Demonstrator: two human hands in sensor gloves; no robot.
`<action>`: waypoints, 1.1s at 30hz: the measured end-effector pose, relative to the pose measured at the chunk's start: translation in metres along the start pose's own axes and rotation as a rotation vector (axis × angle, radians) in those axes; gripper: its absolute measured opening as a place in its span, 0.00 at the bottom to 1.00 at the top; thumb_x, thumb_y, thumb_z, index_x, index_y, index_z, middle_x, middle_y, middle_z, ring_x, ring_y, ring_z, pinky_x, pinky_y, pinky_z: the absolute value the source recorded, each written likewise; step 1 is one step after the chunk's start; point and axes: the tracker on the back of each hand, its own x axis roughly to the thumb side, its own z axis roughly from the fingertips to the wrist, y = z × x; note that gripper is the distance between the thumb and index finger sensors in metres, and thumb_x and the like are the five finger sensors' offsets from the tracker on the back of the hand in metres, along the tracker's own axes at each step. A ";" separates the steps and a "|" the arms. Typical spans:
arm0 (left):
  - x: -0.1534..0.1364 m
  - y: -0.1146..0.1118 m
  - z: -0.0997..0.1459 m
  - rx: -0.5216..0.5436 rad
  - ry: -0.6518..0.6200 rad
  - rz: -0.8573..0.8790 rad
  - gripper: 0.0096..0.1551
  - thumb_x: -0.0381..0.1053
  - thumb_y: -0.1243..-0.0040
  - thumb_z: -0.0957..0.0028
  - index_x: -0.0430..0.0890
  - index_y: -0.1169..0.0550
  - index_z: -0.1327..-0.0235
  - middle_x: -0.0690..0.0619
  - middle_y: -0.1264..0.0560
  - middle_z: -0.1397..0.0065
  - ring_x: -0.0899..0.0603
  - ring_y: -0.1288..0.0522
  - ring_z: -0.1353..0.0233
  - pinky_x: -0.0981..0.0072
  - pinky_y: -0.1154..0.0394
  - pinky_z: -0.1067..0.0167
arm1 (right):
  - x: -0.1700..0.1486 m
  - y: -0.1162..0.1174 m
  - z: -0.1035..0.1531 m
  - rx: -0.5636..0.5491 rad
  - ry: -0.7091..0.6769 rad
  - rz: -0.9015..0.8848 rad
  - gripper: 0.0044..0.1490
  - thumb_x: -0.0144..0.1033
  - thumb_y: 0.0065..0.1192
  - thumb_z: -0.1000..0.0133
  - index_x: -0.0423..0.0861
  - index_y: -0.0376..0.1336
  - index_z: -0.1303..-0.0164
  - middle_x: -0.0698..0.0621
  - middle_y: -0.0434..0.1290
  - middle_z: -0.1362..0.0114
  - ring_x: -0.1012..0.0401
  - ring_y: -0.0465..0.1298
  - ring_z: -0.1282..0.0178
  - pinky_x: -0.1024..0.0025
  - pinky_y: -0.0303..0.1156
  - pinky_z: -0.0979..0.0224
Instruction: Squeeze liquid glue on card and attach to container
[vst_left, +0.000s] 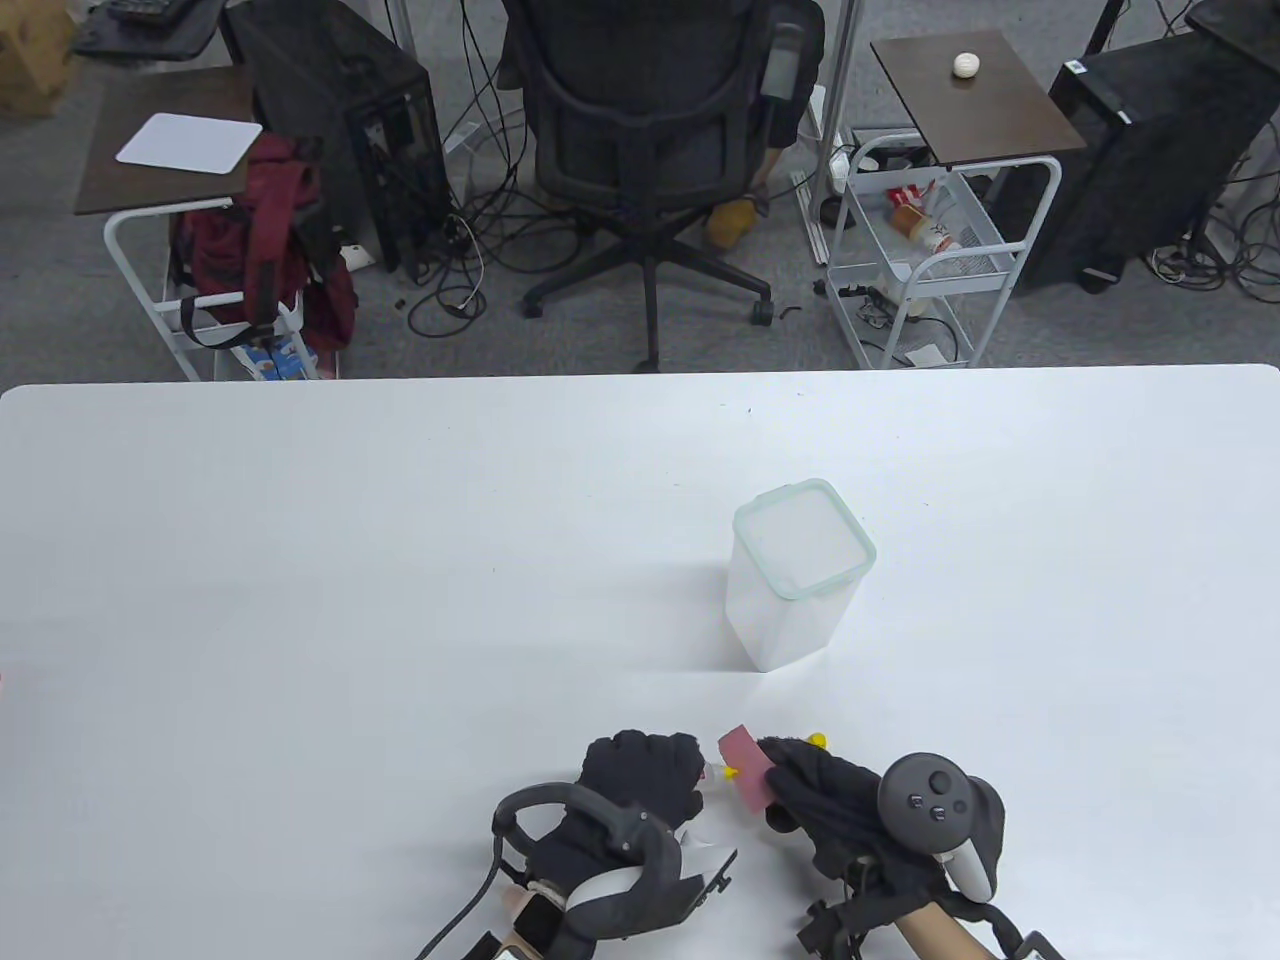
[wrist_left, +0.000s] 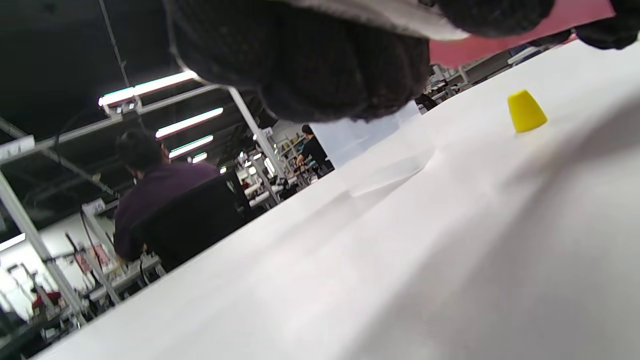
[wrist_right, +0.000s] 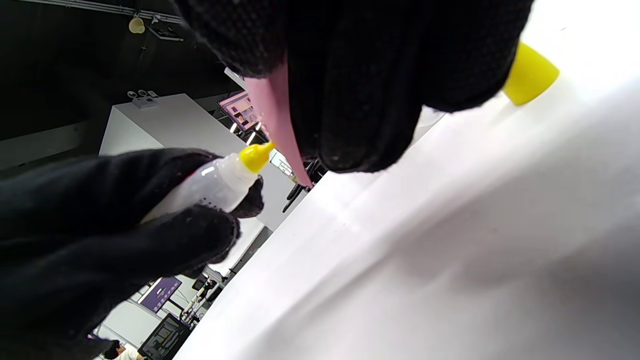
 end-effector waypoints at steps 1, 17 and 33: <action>-0.004 -0.002 -0.001 -0.032 0.015 0.057 0.35 0.69 0.51 0.53 0.56 0.23 0.35 0.62 0.15 0.45 0.53 0.15 0.46 0.60 0.20 0.43 | 0.000 -0.001 0.000 -0.005 0.000 -0.006 0.24 0.40 0.57 0.39 0.44 0.68 0.37 0.46 0.82 0.44 0.58 0.85 0.55 0.56 0.78 0.41; -0.063 -0.033 -0.030 -0.132 0.245 1.021 0.37 0.57 0.42 0.47 0.56 0.33 0.22 0.56 0.26 0.26 0.44 0.23 0.28 0.52 0.24 0.29 | -0.013 -0.017 -0.004 -0.061 0.057 -0.085 0.24 0.40 0.57 0.39 0.44 0.68 0.37 0.46 0.81 0.44 0.58 0.85 0.54 0.55 0.78 0.41; -0.069 -0.080 -0.038 -0.272 0.291 1.315 0.35 0.47 0.40 0.45 0.50 0.40 0.26 0.52 0.33 0.20 0.40 0.28 0.20 0.53 0.29 0.24 | -0.021 -0.019 -0.011 -0.054 0.074 -0.109 0.24 0.40 0.57 0.39 0.44 0.68 0.37 0.46 0.81 0.44 0.57 0.85 0.54 0.55 0.77 0.40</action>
